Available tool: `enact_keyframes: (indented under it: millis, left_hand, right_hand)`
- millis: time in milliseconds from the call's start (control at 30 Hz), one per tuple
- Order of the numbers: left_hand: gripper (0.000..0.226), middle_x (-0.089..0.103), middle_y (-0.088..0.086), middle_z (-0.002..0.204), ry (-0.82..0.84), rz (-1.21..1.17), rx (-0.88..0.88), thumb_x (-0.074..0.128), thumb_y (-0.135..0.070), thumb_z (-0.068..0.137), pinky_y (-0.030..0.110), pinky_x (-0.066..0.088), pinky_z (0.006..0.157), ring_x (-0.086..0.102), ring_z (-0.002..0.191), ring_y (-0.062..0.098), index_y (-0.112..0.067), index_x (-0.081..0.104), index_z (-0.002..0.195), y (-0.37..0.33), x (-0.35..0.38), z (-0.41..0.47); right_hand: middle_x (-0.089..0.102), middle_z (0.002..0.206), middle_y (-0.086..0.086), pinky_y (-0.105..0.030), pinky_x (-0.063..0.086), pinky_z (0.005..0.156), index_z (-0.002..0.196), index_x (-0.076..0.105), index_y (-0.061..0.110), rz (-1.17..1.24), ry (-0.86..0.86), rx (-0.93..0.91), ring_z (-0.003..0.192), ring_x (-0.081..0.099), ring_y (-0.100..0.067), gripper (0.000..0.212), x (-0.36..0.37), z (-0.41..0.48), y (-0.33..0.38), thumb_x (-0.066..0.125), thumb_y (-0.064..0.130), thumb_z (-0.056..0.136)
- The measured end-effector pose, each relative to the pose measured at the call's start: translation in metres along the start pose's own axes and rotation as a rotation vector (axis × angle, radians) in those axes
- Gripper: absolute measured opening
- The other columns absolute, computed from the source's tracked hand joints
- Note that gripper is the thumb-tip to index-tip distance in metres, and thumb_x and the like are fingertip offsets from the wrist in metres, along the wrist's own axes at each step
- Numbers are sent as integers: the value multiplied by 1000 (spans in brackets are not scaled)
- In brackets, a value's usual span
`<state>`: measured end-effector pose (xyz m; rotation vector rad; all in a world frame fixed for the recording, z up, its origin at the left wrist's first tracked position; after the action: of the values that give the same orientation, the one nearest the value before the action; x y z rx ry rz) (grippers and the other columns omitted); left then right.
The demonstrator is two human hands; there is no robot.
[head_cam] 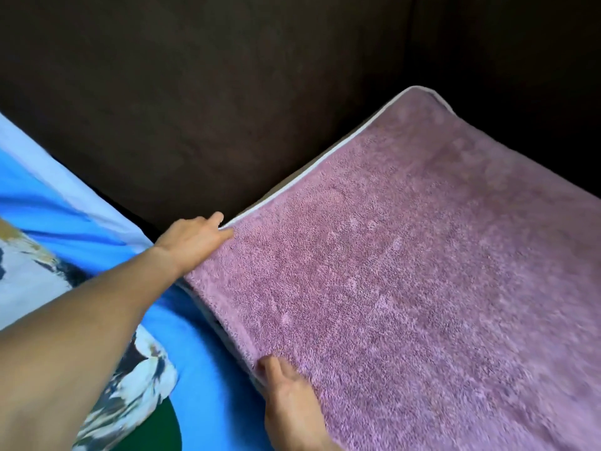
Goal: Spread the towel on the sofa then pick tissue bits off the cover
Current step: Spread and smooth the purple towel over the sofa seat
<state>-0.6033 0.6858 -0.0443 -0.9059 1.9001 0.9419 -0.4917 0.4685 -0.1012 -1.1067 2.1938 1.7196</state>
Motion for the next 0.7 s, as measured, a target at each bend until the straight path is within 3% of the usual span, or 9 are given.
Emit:
enact_keyframes:
  millis: [100, 167, 267, 367, 433, 467, 533, 600, 700]
  left_hand:
    - [22, 48, 9, 103, 72, 19, -54, 44, -21, 93, 38, 48, 71, 59, 94, 32, -29, 47, 113, 2, 23, 9]
    - [36, 56, 11, 114, 104, -274, -149, 46, -11, 90, 36, 47, 82, 59, 101, 34, -34, 51, 119, 20, 36, 8]
    - [44, 59, 7, 127, 161, -822, -131, 61, 4, 82, 32, 38, 100, 53, 117, 21, -21, 58, 118, 27, 47, -1]
    - [55, 56, -2, 124, 350, -1052, -128, 60, 19, 72, 23, 37, 91, 46, 117, 12, -18, 62, 113, 27, 54, -17]
    - [55, 60, 3, 113, 378, -1019, -188, 51, 23, 72, 22, 38, 76, 51, 103, 15, -18, 69, 104, 38, 58, -21]
    - [53, 62, 8, 106, 316, -961, -203, 49, 24, 73, 20, 37, 70, 52, 95, 18, -16, 72, 98, 46, 54, -19]
    - [46, 61, 9, 93, 131, -762, -203, 49, 22, 75, 11, 38, 65, 56, 88, 20, -11, 75, 93, 54, 38, -14]
    - [45, 60, 6, 91, 40, -570, -166, 47, 18, 78, 16, 41, 80, 59, 94, 25, -12, 75, 96, 48, 30, -13]
    - [44, 62, 3, 108, 85, -362, -71, 46, 8, 85, 30, 41, 93, 49, 96, 26, -20, 67, 113, 32, 40, -15]
  right_hand:
    - [50, 117, -4, -36, 42, 85, 118, 40, 20, -18, 18, 16, 104, 52, -25, 44, 3, 2, 0, 38, -2, 80]
    - [50, 117, -4, -36, 43, 84, 117, 40, 20, -16, 33, 26, 105, 51, -26, 47, 5, 1, 0, 40, -3, 77]
    - [49, 117, -2, -36, 44, 82, 117, 39, 21, -19, 26, 47, 104, 50, -25, 50, 5, 0, -3, 41, -6, 75]
    - [46, 120, -2, -35, 45, 85, 118, 37, 19, -56, 28, 60, 107, 47, -21, 48, 7, 0, -2, 38, -7, 77]
    - [46, 119, -3, -37, 47, 84, 118, 38, 19, -90, 28, 84, 108, 46, -21, 44, 9, -2, -1, 40, -3, 79]
    - [50, 114, -4, -35, 50, 80, 116, 42, 19, -154, -18, 72, 104, 50, -22, 41, 5, -3, 2, 46, 2, 79]
    - [63, 90, 1, -25, 52, 57, 103, 58, 21, -300, -160, 14, 78, 61, -17, 36, -2, -9, 10, 62, 19, 68]
    - [65, 71, 3, -21, 47, 43, 97, 64, 23, -428, -184, -48, 56, 59, -15, 33, 5, -17, 21, 53, 26, 66]
    - [63, 64, 1, -22, 42, 34, 104, 59, 23, -526, -247, -58, 45, 54, -15, 39, 12, -25, 25, 44, 19, 68]
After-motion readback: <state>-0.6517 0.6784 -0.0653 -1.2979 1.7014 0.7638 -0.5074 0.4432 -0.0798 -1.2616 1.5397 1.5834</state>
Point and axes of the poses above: each hand's wrist, its own z-axis towards the middle knuckle, its own x-axis out of the palm, y = z × x, the point moved 9 cm from there along z, towards the middle knuckle
